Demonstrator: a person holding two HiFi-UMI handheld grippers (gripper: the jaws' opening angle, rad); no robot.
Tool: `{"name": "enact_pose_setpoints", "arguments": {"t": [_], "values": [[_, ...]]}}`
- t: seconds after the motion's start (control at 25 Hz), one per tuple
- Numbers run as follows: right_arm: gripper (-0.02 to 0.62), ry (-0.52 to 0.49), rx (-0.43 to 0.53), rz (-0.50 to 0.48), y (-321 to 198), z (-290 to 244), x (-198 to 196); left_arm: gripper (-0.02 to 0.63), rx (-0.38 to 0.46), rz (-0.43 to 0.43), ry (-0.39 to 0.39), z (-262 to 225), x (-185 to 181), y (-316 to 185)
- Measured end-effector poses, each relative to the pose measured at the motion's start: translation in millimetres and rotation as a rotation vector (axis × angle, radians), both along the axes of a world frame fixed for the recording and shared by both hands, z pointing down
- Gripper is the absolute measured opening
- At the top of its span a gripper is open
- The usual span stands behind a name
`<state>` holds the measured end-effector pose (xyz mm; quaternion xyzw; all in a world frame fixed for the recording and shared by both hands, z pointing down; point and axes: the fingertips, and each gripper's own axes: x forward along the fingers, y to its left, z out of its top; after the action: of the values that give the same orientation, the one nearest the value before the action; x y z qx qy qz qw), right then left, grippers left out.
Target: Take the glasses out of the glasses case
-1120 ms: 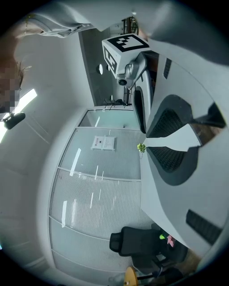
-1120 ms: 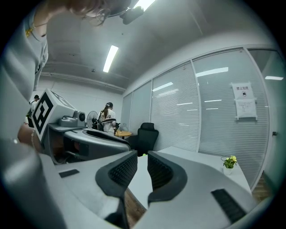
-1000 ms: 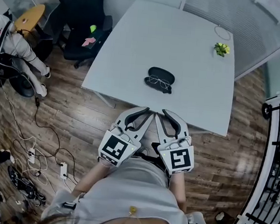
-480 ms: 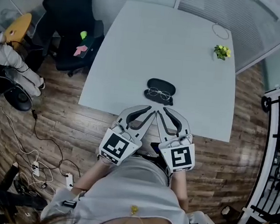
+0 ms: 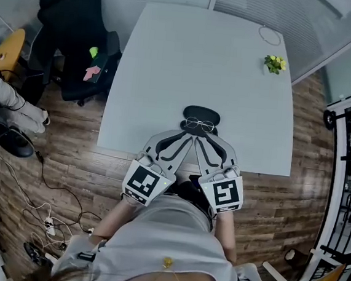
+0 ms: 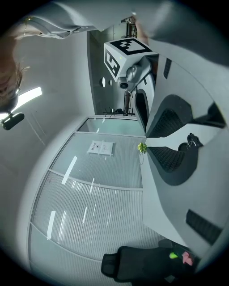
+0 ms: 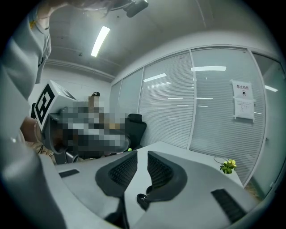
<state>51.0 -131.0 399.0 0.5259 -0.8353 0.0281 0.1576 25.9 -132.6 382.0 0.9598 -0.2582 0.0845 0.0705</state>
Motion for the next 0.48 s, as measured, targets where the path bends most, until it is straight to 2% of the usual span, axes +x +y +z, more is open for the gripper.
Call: {"name": "enact_pose_setpoints", "arguments": {"t": [0.48], "values": [[0.065, 0.017, 0.001, 0.059, -15.0, 5.2, 8.4, 0.066, -0.014, 0.044, -0.008, 8.8, 2.8, -18.6]]}}
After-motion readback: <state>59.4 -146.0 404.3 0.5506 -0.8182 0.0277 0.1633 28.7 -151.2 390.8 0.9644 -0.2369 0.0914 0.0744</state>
